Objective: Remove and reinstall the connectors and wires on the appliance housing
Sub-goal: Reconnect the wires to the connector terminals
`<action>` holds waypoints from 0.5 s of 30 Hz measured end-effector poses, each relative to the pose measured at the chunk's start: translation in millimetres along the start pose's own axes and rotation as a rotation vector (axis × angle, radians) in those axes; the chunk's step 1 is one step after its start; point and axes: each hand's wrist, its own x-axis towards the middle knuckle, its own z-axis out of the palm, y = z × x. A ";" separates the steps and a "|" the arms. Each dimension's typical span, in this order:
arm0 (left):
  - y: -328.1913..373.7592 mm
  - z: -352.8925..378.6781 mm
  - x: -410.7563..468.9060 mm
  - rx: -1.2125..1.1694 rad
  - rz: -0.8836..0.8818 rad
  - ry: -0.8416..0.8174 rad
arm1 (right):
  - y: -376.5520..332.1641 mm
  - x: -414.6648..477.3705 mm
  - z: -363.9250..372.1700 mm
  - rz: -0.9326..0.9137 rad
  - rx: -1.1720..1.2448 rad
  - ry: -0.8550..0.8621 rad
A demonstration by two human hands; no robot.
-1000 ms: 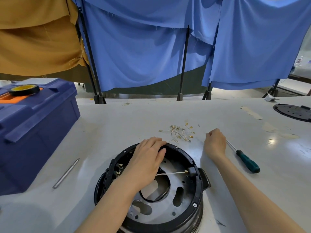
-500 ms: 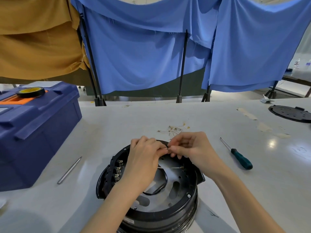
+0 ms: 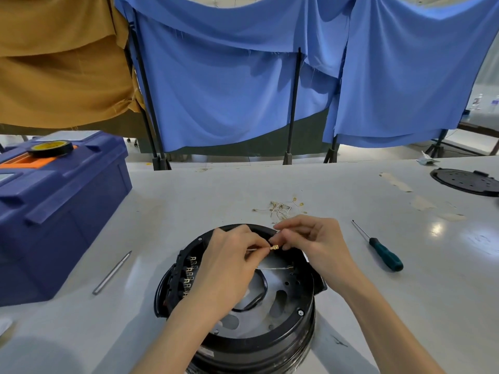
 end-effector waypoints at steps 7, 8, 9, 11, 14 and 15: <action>7.2 5.8 -16.0 -0.154 -0.107 -0.218 | 20.5 3.2 -1.5 0.093 -0.166 0.116; 8.5 6.5 -16.3 -0.134 -0.122 -0.243 | 23.8 2.9 0.0 0.109 -0.162 0.112; 9.7 7.1 -16.2 -0.096 -0.127 -0.263 | 26.1 2.6 1.3 0.125 -0.140 0.107; 12.2 8.7 -15.7 0.001 -0.127 -0.294 | 28.2 2.7 2.2 0.150 -0.090 0.105; 14.9 12.0 -15.0 0.089 -0.118 -0.287 | 29.8 3.1 1.5 0.166 -0.069 0.108; 15.2 13.1 -14.8 0.094 -0.117 -0.280 | 30.1 3.1 1.4 0.170 -0.066 0.110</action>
